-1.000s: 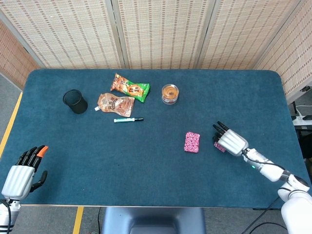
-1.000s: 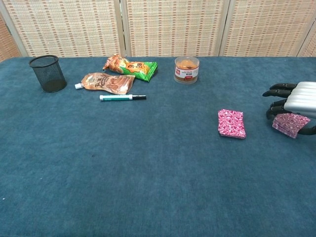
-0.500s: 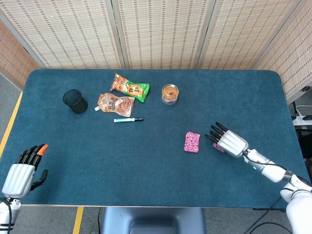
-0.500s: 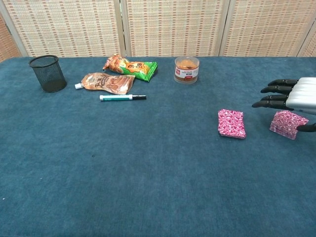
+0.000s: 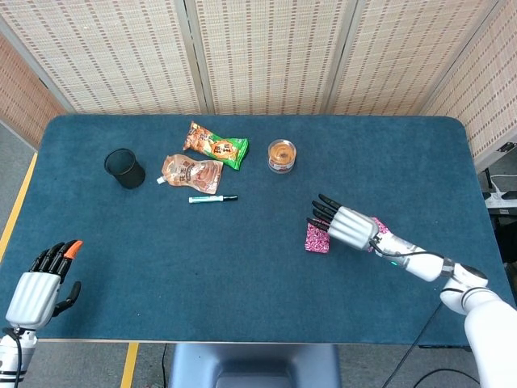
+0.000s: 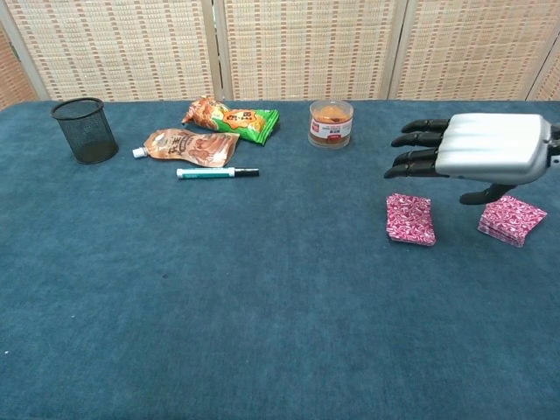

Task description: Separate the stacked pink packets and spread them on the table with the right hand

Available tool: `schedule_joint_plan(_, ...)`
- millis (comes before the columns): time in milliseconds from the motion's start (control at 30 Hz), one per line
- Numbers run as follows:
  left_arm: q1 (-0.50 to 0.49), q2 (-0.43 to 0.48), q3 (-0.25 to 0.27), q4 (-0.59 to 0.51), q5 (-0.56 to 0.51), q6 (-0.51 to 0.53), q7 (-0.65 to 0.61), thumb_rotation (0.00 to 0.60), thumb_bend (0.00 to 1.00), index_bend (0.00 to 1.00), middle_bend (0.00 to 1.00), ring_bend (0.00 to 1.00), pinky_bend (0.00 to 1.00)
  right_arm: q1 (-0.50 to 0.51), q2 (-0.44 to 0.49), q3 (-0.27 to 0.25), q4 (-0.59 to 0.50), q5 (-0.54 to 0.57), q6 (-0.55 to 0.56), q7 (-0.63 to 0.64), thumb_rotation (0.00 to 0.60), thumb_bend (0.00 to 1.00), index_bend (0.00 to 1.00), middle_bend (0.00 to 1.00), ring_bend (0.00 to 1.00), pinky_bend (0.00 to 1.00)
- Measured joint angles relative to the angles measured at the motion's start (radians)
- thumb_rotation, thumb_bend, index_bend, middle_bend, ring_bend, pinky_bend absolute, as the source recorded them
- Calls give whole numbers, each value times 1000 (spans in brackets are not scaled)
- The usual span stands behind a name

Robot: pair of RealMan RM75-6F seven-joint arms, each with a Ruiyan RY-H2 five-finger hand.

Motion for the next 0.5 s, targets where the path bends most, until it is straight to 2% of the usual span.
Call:
schedule_joint_plan(167,3,4,-3,1,-5,6,-8,600,458,0,98,103,184,54,-29,-3,-34,-27,-67,-70,600,199,93,124,0,50)
schedule_joint_plan(367,3,7,-4,-1,-9,3,-11,600,460,0,98,103,185,62,-50,-11,-17,-34,-77,-74,600,199,150,124,0,50)
schedule_joint_plan(500,0,6,-5,6,-11,-4,-16,600,461,0,98,103,184,60,-65,-18,9,-33,-84,-60,600,199,154,124,0,50)
